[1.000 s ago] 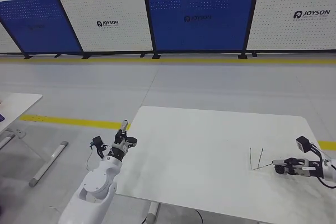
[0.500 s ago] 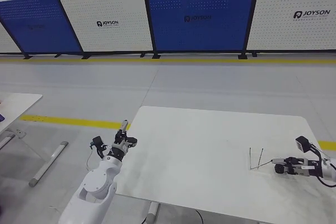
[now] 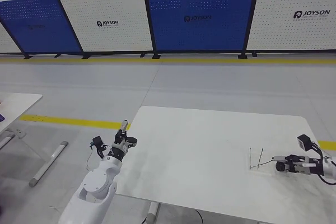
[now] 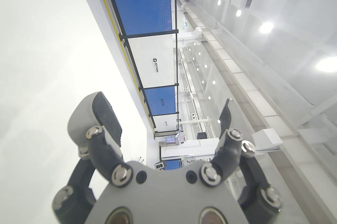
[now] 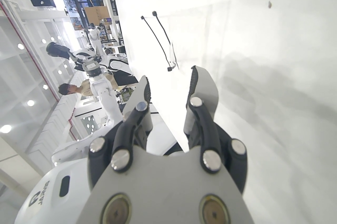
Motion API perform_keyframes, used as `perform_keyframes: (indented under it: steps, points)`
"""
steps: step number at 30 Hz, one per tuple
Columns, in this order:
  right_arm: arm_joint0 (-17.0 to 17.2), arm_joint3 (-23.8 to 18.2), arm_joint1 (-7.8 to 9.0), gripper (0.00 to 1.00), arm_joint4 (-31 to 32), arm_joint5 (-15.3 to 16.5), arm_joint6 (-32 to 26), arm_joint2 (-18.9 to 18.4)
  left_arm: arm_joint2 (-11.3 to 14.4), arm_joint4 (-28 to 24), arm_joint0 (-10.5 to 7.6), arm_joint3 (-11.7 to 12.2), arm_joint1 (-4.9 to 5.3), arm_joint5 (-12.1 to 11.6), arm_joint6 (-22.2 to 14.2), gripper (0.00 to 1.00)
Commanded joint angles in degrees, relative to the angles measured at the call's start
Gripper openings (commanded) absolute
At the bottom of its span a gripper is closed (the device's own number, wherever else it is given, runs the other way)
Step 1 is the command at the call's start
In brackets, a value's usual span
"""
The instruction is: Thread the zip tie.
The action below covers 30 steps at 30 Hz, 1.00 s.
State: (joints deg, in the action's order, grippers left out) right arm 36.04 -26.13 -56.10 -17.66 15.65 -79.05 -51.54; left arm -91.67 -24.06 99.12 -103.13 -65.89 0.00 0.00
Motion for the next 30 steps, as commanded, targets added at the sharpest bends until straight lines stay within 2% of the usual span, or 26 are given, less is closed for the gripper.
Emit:
perform_keyframes:
  steps: [1,8,21,30]
  points:
    - [-0.23,-0.23,-0.09,0.29,0.45,-0.25,0.32,0.06,0.00,0.00,0.00,0.00,0.00,0.00,0.00,1.00]
    - [-0.86,-1.96,-0.44,0.19,4.81,-2.47,2.89,1.26,0.00,0.00,0.00,0.00,0.00,0.00,0.00,1.00]
    - [-0.44,-3.20,-0.50,0.24,6.86,-2.39,3.12,1.04,0.00,0.00,0.00,0.00,0.00,0.00,0.00,1.00]
    - [-0.06,-5.09,-0.37,0.17,8.20,-3.63,3.60,0.70,0.00,0.00,0.00,0.00,0.00,0.00,0.00,1.00]
